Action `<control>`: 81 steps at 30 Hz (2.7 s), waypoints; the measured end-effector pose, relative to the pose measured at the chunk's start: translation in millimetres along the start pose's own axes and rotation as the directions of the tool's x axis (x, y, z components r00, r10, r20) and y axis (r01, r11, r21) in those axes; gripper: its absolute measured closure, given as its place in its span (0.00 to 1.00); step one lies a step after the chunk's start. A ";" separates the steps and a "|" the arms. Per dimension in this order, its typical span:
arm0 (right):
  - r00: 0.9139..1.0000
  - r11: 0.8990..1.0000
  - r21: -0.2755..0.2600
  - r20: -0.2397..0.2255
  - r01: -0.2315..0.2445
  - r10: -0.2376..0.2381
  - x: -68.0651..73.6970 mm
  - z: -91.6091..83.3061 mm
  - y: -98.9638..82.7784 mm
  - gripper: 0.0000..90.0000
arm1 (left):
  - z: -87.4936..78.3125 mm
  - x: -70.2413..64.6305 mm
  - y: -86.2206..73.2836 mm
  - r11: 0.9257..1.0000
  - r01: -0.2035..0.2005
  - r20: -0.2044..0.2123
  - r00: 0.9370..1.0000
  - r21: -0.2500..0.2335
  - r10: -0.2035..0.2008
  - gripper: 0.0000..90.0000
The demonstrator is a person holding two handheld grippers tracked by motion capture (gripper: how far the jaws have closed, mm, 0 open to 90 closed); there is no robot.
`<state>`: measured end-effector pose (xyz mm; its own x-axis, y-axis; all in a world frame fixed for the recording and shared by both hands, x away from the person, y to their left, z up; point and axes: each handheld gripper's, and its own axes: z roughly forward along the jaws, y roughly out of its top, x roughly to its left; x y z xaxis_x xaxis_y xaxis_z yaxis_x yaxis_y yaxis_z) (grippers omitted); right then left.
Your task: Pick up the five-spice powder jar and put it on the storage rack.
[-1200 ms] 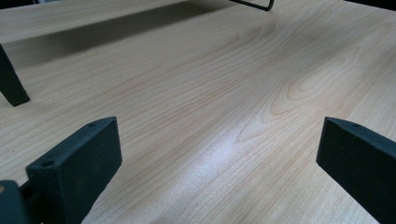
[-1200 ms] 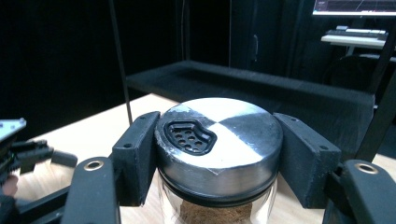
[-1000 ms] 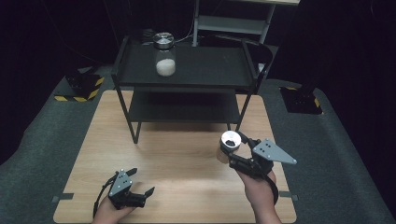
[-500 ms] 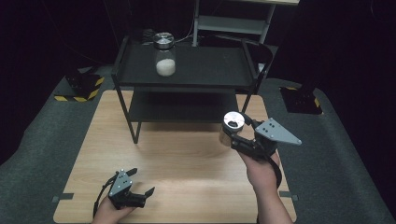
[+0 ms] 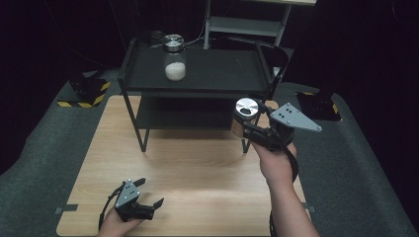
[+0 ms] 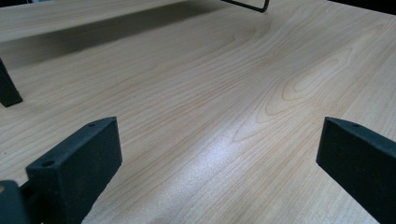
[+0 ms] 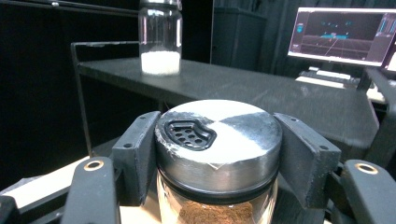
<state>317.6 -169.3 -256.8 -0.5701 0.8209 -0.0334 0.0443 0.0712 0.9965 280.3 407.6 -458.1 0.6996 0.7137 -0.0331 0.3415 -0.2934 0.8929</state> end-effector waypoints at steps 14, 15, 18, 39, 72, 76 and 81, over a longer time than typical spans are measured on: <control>0.999 0.999 -0.036 0.035 -0.001 0.002 -5.7 17.9 39.6 0.39 | 0.0 2.1 -0.7 1.000 0.007 0.010 1.000 -0.004 -0.007 0.00; 0.999 0.999 -0.037 0.038 -0.002 0.004 -5.3 19.1 42.7 0.39 | -0.1 2.1 -0.8 1.000 0.007 0.011 1.000 -0.004 -0.007 0.00; 0.999 0.999 -0.043 0.046 0.001 0.001 -5.6 22.5 49.8 0.39 | -0.4 2.9 -1.1 1.000 0.009 0.011 1.000 -0.006 -0.009 0.00; 0.994 1.000 -0.013 0.107 0.000 0.001 -14.1 67.3 84.7 0.39 | 0.4 6.0 -1.1 1.000 0.021 0.028 0.999 -0.008 -0.021 0.00; 0.987 0.996 -0.022 0.131 -0.088 0.090 -32.8 111.6 73.1 0.38 | -0.4 9.6 -2.2 1.000 0.026 0.046 0.999 -0.012 -0.026 0.00; 0.987 0.996 -0.018 0.132 -0.090 0.092 -32.7 112.0 74.2 0.38 | -0.4 9.6 -1.9 1.000 0.024 0.048 0.999 -0.010 -0.023 0.00; 0.987 0.996 -0.010 0.133 -0.091 0.092 -32.5 112.3 76.6 0.38 | -0.4 10.1 -2.0 1.000 0.025 0.051 0.998 -0.010 -0.024 0.00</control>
<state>431.6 -126.9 -188.0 -0.4497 0.8919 0.0483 0.0879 -0.0096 0.9961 286.4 415.6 -460.1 0.7221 0.6875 -0.0773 0.3522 -0.2691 0.8964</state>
